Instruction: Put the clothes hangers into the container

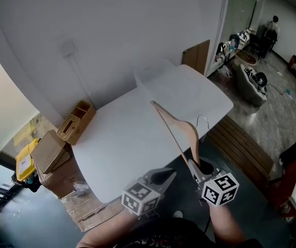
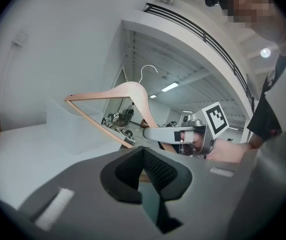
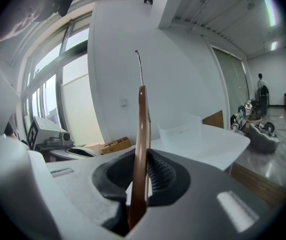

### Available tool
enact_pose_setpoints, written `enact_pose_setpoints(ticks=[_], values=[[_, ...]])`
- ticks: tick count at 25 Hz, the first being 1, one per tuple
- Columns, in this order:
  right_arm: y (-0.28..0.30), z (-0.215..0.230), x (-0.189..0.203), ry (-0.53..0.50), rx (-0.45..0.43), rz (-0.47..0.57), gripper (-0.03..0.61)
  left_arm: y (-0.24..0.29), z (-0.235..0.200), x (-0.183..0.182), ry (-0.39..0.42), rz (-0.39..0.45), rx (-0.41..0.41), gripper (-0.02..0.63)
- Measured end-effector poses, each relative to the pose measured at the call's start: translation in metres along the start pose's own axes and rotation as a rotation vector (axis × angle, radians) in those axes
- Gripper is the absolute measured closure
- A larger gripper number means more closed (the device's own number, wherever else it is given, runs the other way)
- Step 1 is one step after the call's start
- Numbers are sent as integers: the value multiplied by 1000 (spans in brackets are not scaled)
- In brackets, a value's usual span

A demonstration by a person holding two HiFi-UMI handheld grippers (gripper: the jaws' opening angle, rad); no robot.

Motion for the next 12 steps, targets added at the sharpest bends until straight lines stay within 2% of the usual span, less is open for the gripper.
enact_pose_setpoints(ticks=[12], values=[[41,-6,-28,-10,78,24,529,-21,-44,-20,47,26,3,609]])
Point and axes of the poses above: the fingertips, and each gripper's own axes: y forward along the fingers, z to its right, x out of its underside, the point moved 8 cm from there along -y, backward along the fingers, and after that the axes turned 6 degrees about -z, right-handed, at the moved point
